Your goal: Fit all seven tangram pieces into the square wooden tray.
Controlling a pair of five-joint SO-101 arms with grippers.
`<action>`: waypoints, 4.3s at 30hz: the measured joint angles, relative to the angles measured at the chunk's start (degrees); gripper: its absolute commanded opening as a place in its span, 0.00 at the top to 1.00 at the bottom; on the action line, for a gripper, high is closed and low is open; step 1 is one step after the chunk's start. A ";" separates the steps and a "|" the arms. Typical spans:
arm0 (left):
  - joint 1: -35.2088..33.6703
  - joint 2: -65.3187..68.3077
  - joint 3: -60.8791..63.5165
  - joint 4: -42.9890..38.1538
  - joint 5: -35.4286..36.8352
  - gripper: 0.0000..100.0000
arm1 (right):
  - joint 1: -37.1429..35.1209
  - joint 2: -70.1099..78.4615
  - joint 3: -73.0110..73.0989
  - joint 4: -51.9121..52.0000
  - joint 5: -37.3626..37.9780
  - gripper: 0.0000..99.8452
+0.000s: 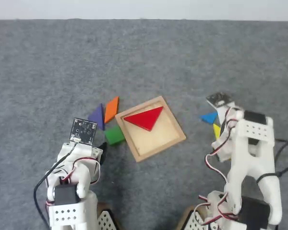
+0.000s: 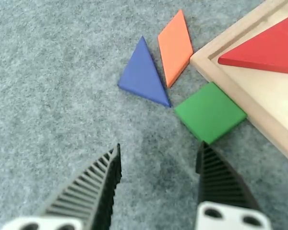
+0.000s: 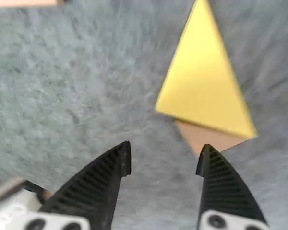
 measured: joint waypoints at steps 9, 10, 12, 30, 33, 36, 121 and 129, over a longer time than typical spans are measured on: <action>0.00 0.00 0.00 0.00 0.00 0.75 | -1.93 -0.09 0.70 -7.82 -23.91 0.78; 0.00 0.00 0.00 0.00 0.00 0.75 | -2.46 -0.09 0.70 -8.00 -22.95 0.78; 0.00 0.00 0.00 0.00 0.00 0.75 | -3.16 -0.09 0.70 -8.09 -19.52 0.78; 0.00 0.00 0.00 0.00 0.00 0.75 | 0.70 -0.09 -0.62 -7.65 35.25 0.61; 0.00 0.00 0.00 0.00 0.00 0.75 | 1.32 1.49 -0.62 -9.76 38.07 0.64; 0.00 0.00 0.00 0.00 0.00 0.75 | 1.32 6.59 -0.62 -12.92 39.56 0.66; 0.00 0.00 0.00 0.00 0.00 0.75 | -0.70 19.69 -15.74 -5.36 13.89 0.80; 0.00 0.00 0.00 0.00 0.00 0.75 | -8.97 20.22 -18.02 -3.52 -6.86 0.71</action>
